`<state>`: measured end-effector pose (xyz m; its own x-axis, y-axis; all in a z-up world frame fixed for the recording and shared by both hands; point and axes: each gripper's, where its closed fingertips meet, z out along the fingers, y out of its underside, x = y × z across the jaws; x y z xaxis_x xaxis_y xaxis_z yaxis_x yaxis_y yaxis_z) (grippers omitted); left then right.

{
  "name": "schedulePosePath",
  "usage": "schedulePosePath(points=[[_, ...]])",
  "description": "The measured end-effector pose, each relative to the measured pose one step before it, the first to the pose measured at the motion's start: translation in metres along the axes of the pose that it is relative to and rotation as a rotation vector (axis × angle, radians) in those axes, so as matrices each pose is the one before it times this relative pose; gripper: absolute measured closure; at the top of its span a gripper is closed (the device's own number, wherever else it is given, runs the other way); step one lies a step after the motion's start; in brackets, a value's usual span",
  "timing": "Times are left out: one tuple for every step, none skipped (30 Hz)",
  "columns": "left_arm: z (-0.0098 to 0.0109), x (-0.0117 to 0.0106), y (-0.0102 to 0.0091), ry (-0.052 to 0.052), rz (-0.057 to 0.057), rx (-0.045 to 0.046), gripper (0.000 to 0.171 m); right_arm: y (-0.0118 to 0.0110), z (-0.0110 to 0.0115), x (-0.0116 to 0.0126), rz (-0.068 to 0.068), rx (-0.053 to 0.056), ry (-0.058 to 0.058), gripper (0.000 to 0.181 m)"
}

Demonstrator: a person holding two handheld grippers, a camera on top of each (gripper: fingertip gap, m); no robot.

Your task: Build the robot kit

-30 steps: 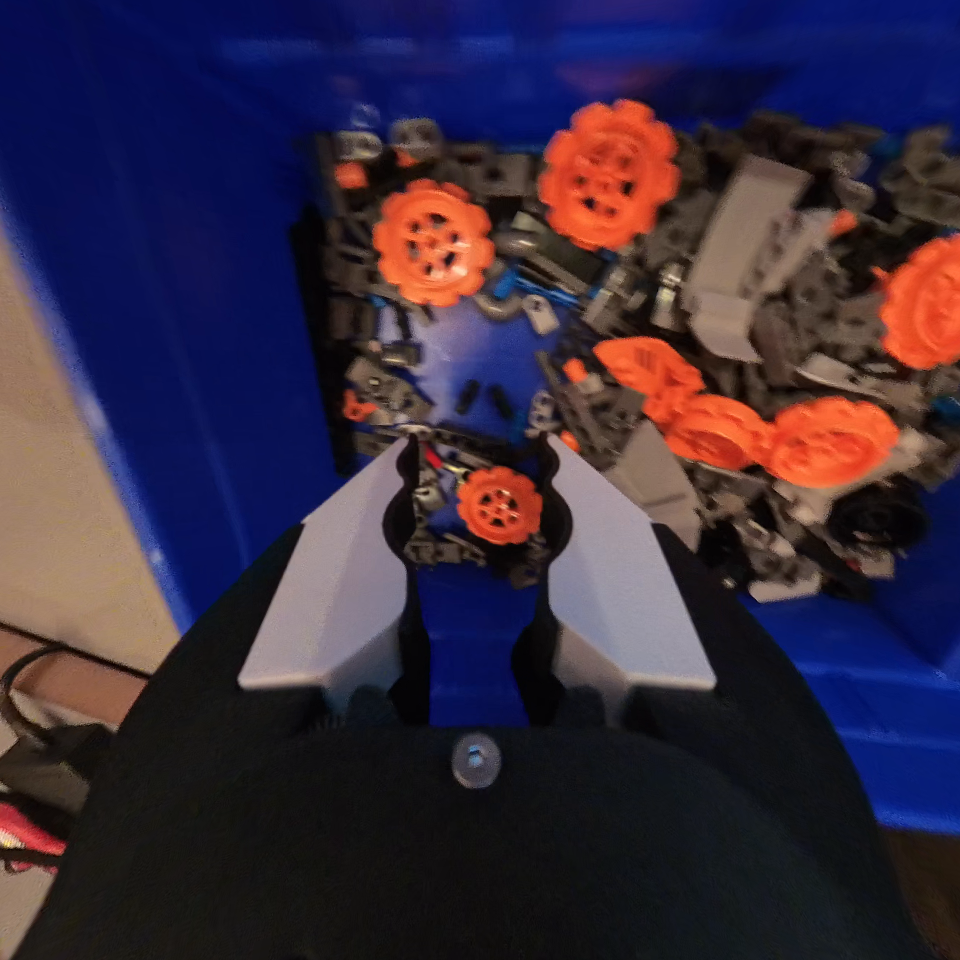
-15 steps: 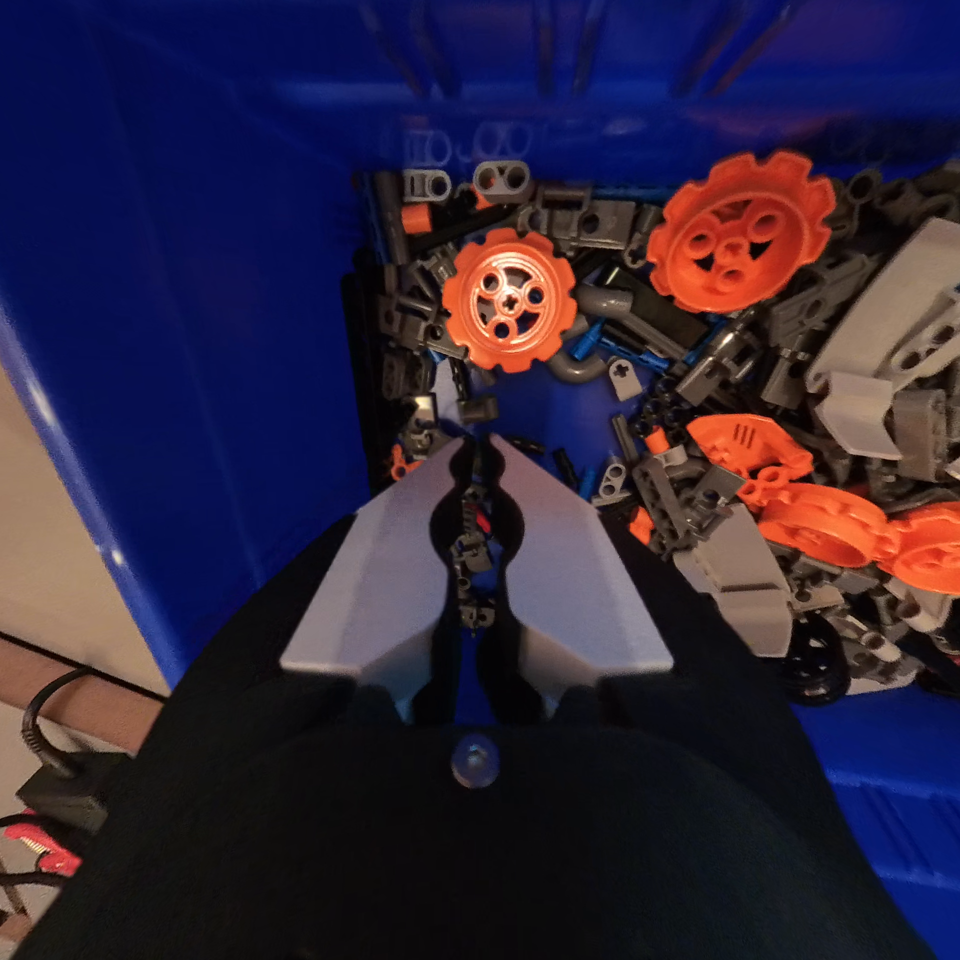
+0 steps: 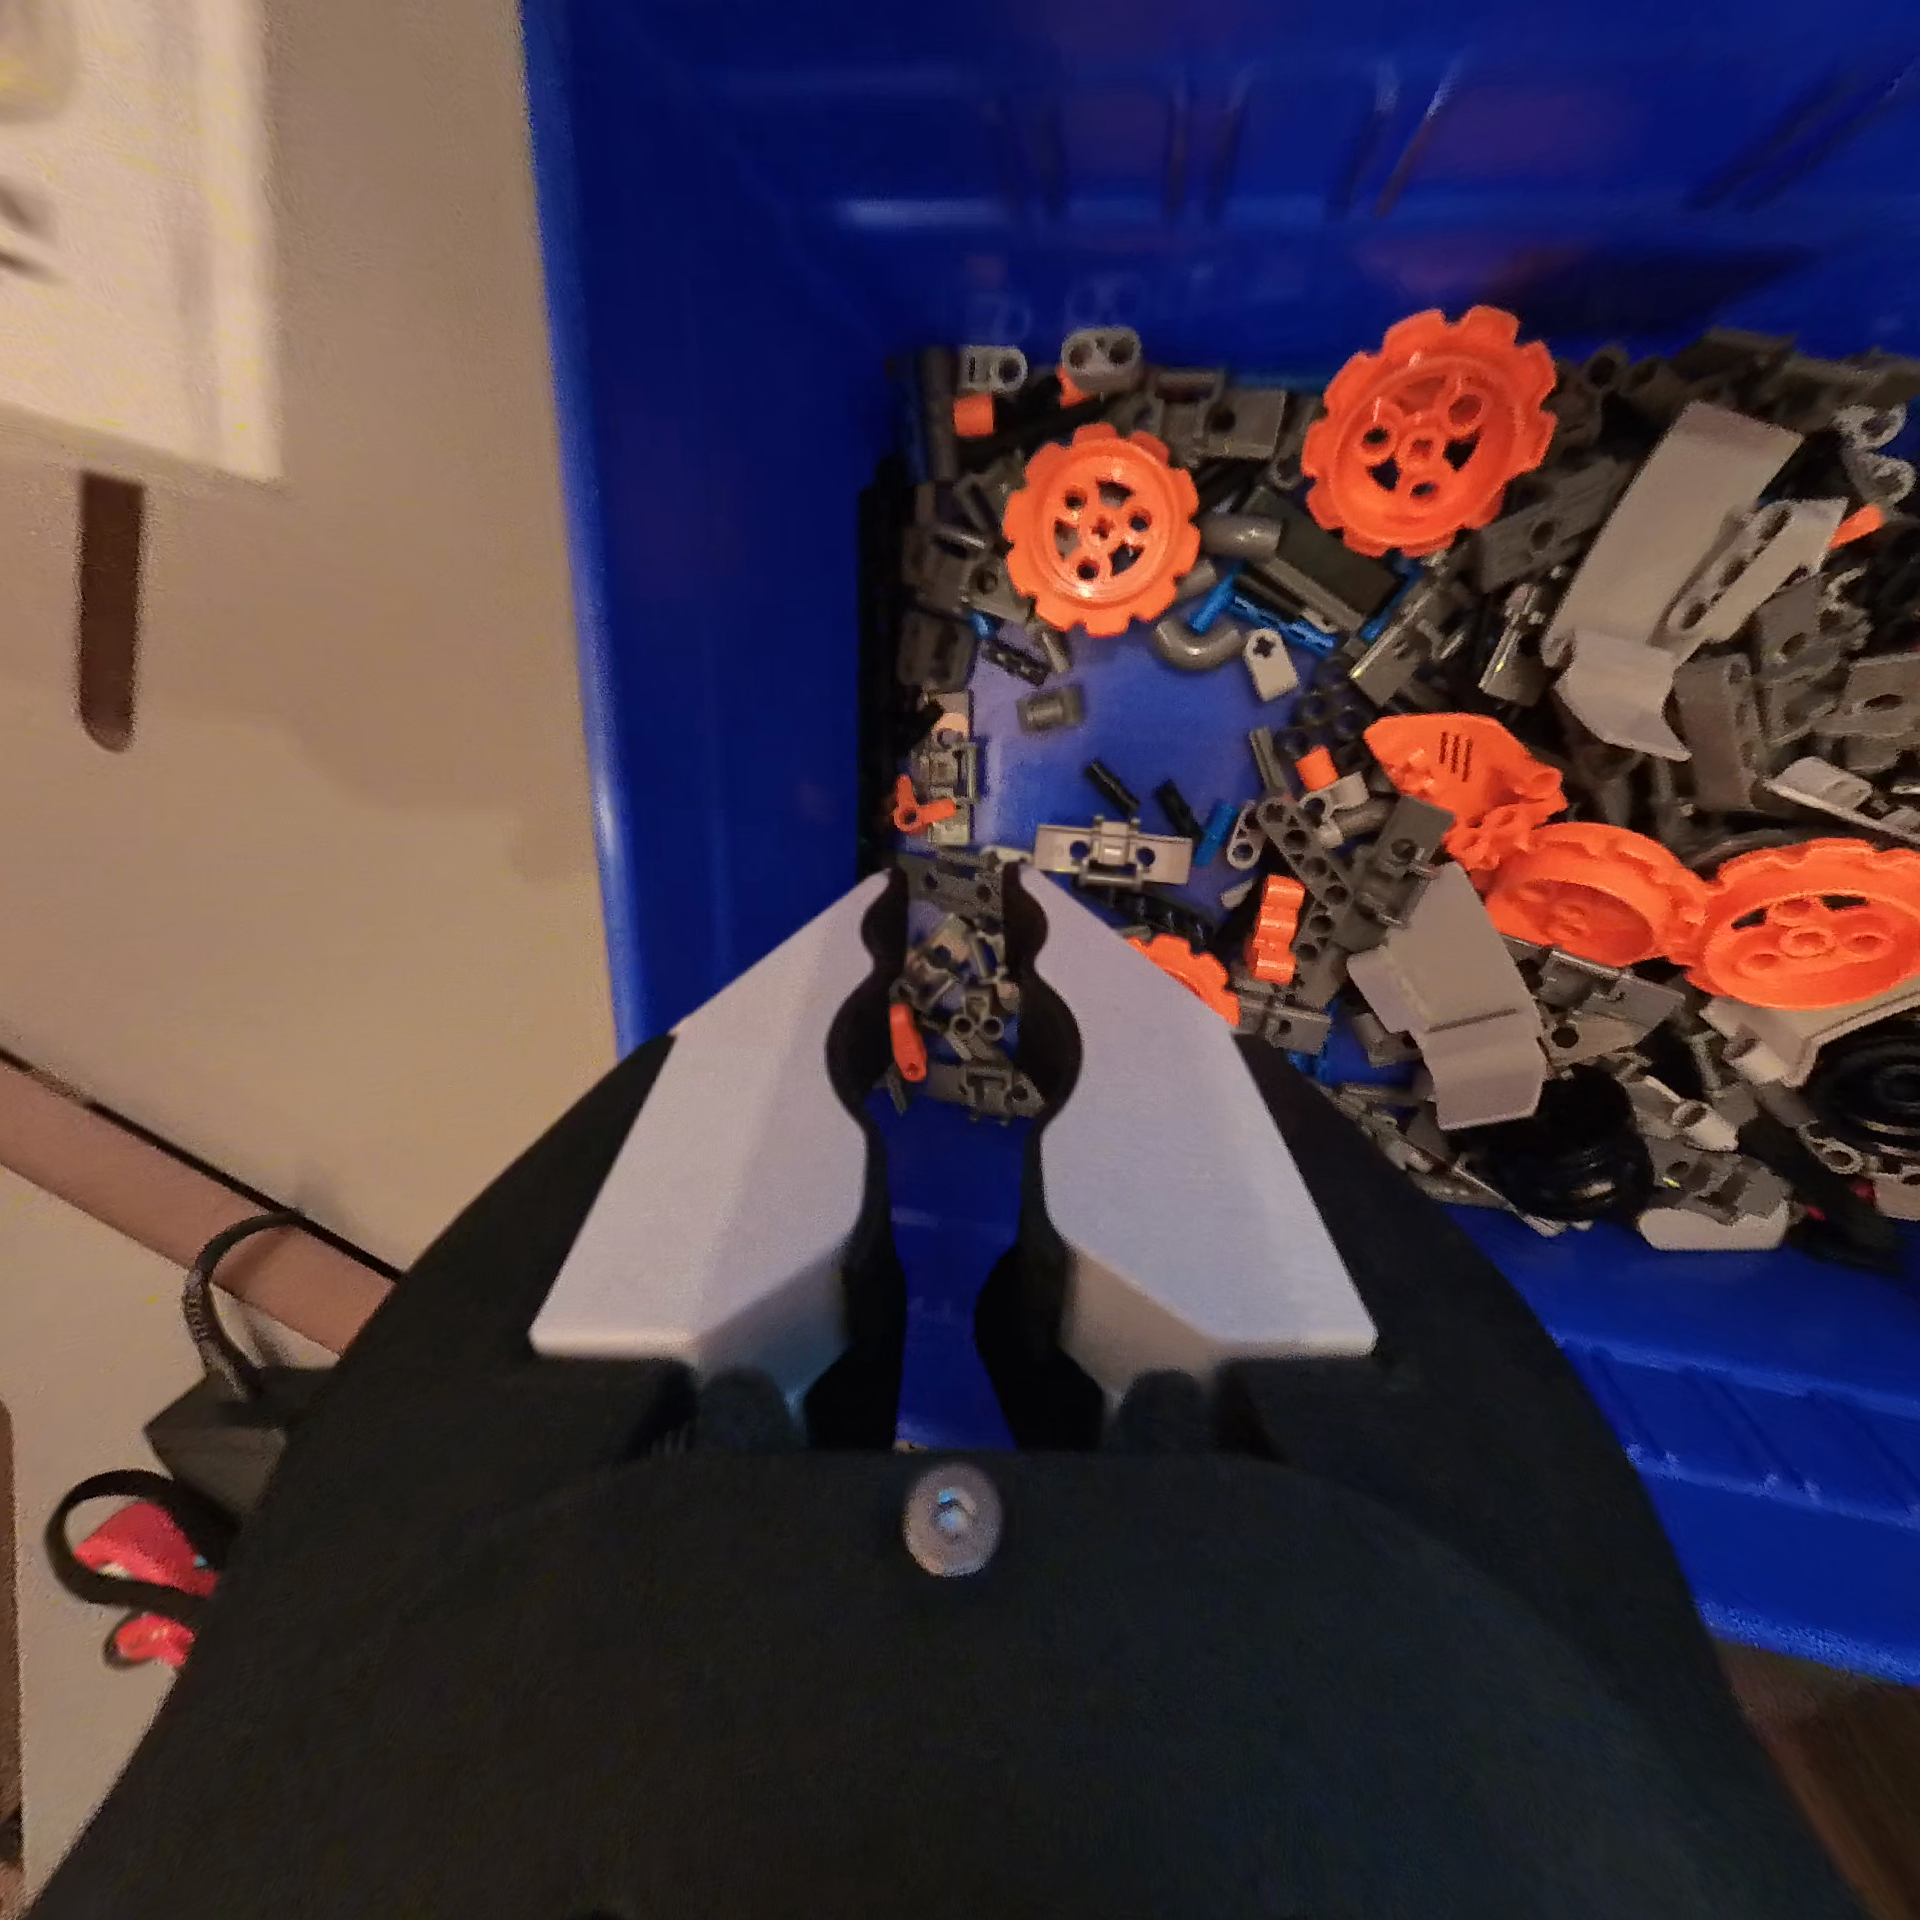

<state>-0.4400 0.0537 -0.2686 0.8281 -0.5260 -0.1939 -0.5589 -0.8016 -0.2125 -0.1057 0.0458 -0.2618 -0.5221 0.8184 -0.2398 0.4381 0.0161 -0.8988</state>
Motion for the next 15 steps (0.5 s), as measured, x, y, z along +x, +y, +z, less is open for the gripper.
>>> schedulePosePath(points=[[-0.00289,-0.00086,-0.00465,-0.002,0.0051,0.0282,0.152,0.00004,0.00006,0.00004,0.0008,0.0001,-0.0005,0.16],[-0.00191,-0.00071,-0.00474,-0.0033,0.0039,0.02382,0.148,0.00012,0.00013,0.00002,0.0004,-0.0008,-0.0006,0.16],[-0.00082,0.00137,-0.00429,0.0087,0.0026,0.01672,0.146,0.0003,0.00023,0.00001,-0.0001,-0.0015,0.0001,0.16],[0.00011,0.00368,-0.00428,0.0204,0.0066,0.01501,0.146,0.00017,0.00005,-0.00001,-0.0002,-0.0006,0.0003,0.16],[0.001,0.0025,-0.00446,0.009,0.0121,0.01314,0.142,-0.00007,-0.00002,0.00008,0.0003,0.0005,0.0002,0.16],[0.00174,0.00118,-0.00435,-0.0039,0.0172,0.01026,0.141,0.00003,-0.00005,0.00017,0.0008,0.0005,0.0003,0.16],[0.00253,0.00242,-0.00389,0.0037,0.0177,0.00609,0.141,0.00006,0.00005,0.00009,0.0007,-0.0001,-0.0001,0.16],[0.00303,0.00255,-0.00327,0.0087,0.0128,0.00116,0.141,0.00019,0.00017,0.00008,0.0003,-0.0007,-0.0004,0.16],[0.00354,0.00105,-0.00317,0.0022,0.0097,-0.00026,0.139,0.00014,0.00017,-0.00005,0.0001,-0.001,-0.0006,0.16],[0.00386,0.00133,-0.00332,0.0052,0.0097,0.00111,0.138,0.00011,0.00024,-0.00013,0.0,-0.0008,-0.0007,0.16],[0.0043,0.00276,-0.00339,0.0151,0.0114,0.00251,0.138,-0.00002,0.00006,-0.00003,0.0001,-0.0002,-0.0005,0.16],[0.00517,0.00221,-0.00235,0.0118,0.0127,-0.00508,0.138,-0.00006,0.00003,-0.00011,0.0002,0.0004,-0.0007,0.16],[0.00528,0.00005,-0.00129,-0.0012,0.0153,-0.01184,0.138,-0.00001,-0.0001,0.0,0.0001,0.0004,-0.0001,0.16],[0.00531,0.00026,-0.0014,0.0027,0.0121,-0.0095,0.138,-0.00002,0.00001,0.00005,0.0001,0.0002,0.0004,0.16],[0.0051,0.0016,-0.00177,0.0146,0.0048,-0.00534,0.138,0.00002,-0.00006,-0.00002,0.0001,0.0002,0.0002,0.16]])
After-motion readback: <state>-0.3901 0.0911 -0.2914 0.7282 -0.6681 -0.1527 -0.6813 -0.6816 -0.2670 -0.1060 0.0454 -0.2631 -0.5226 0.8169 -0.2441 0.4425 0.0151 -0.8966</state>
